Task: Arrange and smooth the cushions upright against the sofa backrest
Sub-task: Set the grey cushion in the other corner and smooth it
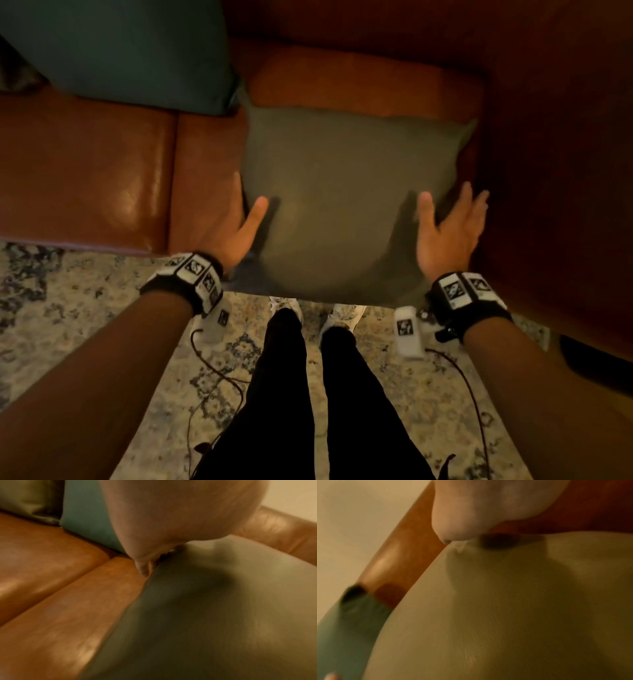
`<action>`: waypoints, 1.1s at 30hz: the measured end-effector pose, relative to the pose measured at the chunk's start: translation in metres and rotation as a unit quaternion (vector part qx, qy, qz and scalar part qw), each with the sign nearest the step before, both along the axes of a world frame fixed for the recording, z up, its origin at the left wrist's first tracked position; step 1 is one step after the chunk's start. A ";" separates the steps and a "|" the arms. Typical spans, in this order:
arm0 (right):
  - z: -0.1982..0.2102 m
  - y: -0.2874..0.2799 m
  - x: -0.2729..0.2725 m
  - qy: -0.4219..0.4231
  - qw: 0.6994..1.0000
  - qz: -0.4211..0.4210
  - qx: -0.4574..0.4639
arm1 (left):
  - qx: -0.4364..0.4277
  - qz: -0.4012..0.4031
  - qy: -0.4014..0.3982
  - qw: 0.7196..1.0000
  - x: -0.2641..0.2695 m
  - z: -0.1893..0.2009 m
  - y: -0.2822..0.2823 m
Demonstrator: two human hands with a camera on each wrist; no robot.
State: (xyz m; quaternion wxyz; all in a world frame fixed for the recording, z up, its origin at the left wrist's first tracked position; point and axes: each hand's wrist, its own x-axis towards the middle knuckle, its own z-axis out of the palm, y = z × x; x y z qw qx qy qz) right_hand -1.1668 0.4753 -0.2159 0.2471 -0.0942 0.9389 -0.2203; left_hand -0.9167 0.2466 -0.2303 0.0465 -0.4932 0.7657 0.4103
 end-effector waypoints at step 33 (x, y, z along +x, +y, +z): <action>0.037 0.044 -0.010 -0.458 0.854 -0.206 -0.137 | 0.380 0.174 0.016 0.908 0.027 0.057 -0.038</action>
